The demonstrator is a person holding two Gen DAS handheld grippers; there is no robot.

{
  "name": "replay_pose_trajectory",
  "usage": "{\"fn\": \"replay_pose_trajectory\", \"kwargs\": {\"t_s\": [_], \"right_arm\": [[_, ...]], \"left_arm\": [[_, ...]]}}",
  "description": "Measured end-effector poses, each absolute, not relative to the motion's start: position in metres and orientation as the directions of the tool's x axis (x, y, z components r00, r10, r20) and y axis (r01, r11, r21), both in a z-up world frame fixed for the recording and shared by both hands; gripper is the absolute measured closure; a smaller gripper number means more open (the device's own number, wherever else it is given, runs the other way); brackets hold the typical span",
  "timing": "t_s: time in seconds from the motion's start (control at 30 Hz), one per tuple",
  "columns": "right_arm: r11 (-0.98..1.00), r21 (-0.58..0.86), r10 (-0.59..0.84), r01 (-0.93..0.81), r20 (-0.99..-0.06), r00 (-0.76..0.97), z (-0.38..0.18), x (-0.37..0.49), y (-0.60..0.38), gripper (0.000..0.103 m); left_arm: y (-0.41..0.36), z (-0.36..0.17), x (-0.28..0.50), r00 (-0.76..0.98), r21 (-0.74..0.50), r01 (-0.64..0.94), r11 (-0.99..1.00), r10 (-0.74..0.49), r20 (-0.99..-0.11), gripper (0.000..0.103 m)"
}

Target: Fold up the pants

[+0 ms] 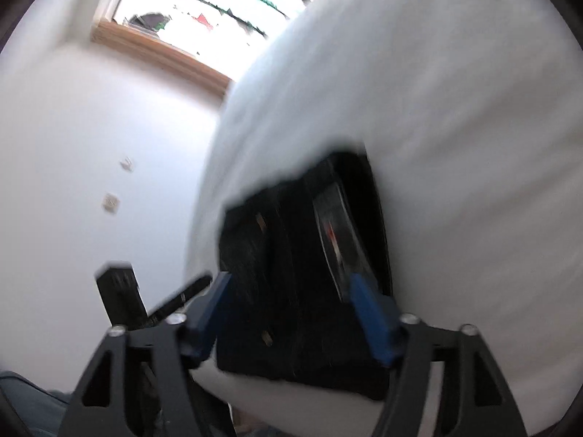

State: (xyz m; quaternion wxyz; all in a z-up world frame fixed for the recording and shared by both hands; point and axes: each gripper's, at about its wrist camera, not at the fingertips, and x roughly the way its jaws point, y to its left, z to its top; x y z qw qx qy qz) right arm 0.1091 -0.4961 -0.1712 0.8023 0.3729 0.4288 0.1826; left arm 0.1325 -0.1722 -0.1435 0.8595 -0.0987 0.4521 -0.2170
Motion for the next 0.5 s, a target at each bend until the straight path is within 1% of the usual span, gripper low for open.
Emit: {"fn": "replay_pose_trajectory", "kwargs": {"t_s": [0.07, 0.13, 0.2, 0.23, 0.3, 0.4, 0.43, 0.47, 0.5], "right_arm": [[0.659, 0.75, 0.586, 0.049, -0.554, 0.591, -0.168, 0.119, -0.506, 0.022], [0.655, 0.753, 0.594, 0.073, -0.571, 0.567, -0.18, 0.137, -0.508, 0.022], [0.674, 0.727, 0.583, 0.131, -0.633, 0.51, -0.201, 0.155, -0.504, 0.022], [0.683, 0.716, 0.582, 0.146, -0.654, 0.483, -0.21, 0.158, -0.516, 0.022], [0.711, 0.682, 0.57, 0.168, -0.7, 0.43, -0.227, 0.169, -0.505, 0.022], [0.728, 0.673, 0.57, 0.131, -0.7, 0.429, -0.23, 0.176, -0.49, 0.023], [0.733, 0.668, 0.571, 0.126, -0.706, 0.419, -0.23, 0.178, -0.486, 0.026], [0.735, 0.668, 0.579, 0.117, -0.708, 0.404, -0.228, 0.178, -0.484, 0.038], [0.751, 0.651, 0.571, 0.112, -0.725, 0.384, -0.227, 0.179, -0.479, 0.043]], "left_arm": [[-0.166, -0.139, 0.142, 0.528, -0.323, 0.252, 0.912, -0.41, -0.744, 0.024], [-0.168, -0.144, 0.151, 0.498, -0.314, 0.237, 0.919, -0.392, -0.773, 0.023], [-0.17, -0.155, 0.157, 0.438, -0.321, 0.224, 0.92, -0.389, -0.811, 0.023], [-0.173, -0.163, 0.159, 0.414, -0.313, 0.223, 0.923, -0.38, -0.827, 0.023], [-0.18, -0.173, 0.162, 0.387, -0.289, 0.228, 0.93, -0.359, -0.849, 0.023], [-0.19, -0.186, 0.168, 0.336, -0.291, 0.24, 0.926, -0.36, -0.87, 0.023], [-0.192, -0.188, 0.17, 0.33, -0.285, 0.239, 0.928, -0.354, -0.875, 0.023], [-0.193, -0.189, 0.171, 0.33, -0.282, 0.237, 0.93, -0.35, -0.877, 0.023], [-0.195, -0.19, 0.173, 0.331, -0.277, 0.238, 0.931, -0.346, -0.878, 0.027]]}}
